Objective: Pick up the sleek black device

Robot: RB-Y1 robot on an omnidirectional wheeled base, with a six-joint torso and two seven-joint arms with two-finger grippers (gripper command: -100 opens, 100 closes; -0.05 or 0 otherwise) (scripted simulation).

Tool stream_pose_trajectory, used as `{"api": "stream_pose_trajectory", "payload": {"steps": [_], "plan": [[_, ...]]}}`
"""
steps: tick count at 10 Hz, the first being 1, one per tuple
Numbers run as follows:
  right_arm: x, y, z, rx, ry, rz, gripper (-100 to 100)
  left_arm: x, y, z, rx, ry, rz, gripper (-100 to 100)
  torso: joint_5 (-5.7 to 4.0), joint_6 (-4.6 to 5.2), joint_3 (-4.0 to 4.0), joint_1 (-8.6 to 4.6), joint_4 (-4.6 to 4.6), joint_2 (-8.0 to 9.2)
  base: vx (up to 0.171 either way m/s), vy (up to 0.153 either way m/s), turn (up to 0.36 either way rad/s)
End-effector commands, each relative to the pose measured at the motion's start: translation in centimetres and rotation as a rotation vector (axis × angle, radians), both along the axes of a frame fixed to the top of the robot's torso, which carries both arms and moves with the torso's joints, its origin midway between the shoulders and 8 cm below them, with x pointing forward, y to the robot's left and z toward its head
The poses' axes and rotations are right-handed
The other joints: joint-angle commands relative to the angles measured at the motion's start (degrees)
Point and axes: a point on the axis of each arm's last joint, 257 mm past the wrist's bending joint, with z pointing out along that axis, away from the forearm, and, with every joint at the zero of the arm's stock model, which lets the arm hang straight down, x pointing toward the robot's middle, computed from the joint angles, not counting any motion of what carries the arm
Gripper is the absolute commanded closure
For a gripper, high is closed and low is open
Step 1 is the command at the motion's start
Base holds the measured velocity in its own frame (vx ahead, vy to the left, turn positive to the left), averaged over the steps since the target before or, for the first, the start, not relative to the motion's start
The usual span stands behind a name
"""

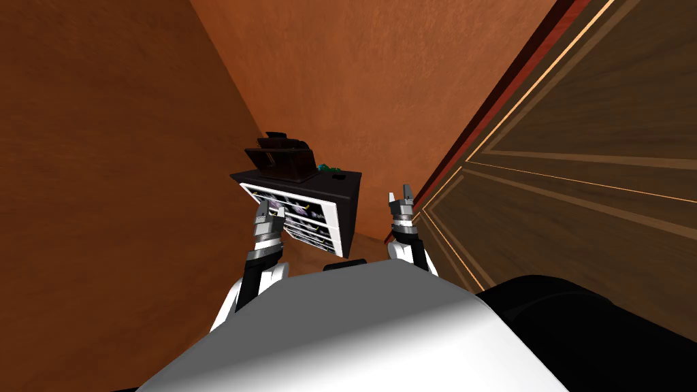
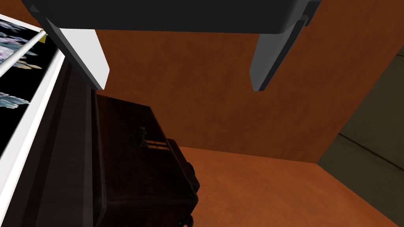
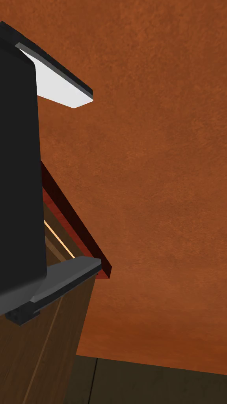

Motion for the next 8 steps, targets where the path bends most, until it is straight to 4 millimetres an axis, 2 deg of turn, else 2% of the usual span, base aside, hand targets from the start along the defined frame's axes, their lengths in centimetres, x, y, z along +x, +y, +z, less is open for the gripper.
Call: {"api": "stream_pose_trajectory", "payload": {"steps": [1, 5, 8], "plan": [[0.0, 0.0, 0.0, 0.000, 0.000, 0.000, 0, 0.1, -0.9, -0.1, 0.017, -0.003, -0.050, -100, 0.00, 0.00, 0.00, 0.00, 0.00, 0.00, -0.032, -0.011, 0.101], [0.0, 0.0, 0.0, 0.000, 0.000, 0.000, 0, 0.3, -3.4, -1.7, 0.030, 0.009, -0.204, -100, -0.03, 0.00, 0.16, -0.15, 0.06, 0.27, -0.065, -0.043, 0.087], [0.0, 0.0, 0.0, 0.000, 0.000, 0.000, 0, 0.3, -4.2, -2.5, 0.052, 0.028, -0.268, -100, -0.03, 0.00, 0.12, -0.12, 0.04, 0.20, -0.046, -0.031, 0.039]]}}
